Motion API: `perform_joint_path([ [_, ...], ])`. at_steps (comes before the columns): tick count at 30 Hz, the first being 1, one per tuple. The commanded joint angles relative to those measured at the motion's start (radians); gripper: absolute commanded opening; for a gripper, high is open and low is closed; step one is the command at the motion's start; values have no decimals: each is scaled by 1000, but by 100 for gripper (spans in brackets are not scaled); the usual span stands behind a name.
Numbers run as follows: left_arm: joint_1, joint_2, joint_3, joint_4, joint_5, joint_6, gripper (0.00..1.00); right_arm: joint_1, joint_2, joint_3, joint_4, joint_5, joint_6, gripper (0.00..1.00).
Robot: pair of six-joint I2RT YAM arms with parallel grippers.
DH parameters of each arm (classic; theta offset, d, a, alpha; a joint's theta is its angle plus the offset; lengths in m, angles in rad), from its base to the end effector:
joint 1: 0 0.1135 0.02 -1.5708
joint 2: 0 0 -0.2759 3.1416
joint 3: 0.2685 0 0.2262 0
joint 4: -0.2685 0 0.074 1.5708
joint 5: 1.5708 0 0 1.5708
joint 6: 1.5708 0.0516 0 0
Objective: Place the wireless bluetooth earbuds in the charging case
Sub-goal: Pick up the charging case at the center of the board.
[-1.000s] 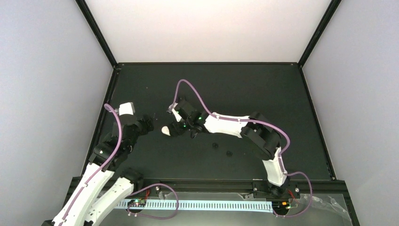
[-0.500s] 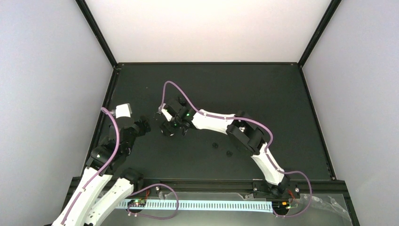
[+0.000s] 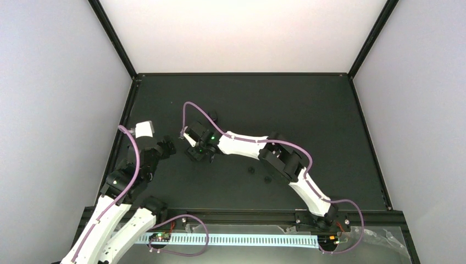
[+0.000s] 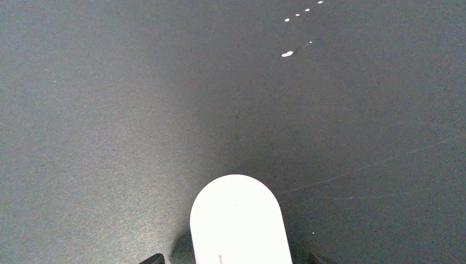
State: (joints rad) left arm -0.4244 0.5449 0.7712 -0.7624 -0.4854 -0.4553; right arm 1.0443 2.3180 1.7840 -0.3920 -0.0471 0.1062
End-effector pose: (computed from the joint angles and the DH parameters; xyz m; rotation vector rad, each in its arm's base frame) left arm 0.0883 -0.0135 0.3028 -0.3157 2.0152 -0.0369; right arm 0.2498 0.4346 0.1562 -1.1829 2.2894 0.5192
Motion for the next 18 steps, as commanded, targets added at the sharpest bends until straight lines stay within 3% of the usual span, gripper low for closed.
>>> perform_joint_path([
  [1, 10, -6, 13, -3, 5, 20, 99, 15, 32, 17, -43, 62, -10, 65],
  [9, 13, -19, 10, 2, 17, 25, 99, 28, -2, -66, -21, 130, 8, 48],
  [18, 13, -22, 8, 7, 29, 28, 99, 30, -115, -226, 81, 191, 26, 40],
])
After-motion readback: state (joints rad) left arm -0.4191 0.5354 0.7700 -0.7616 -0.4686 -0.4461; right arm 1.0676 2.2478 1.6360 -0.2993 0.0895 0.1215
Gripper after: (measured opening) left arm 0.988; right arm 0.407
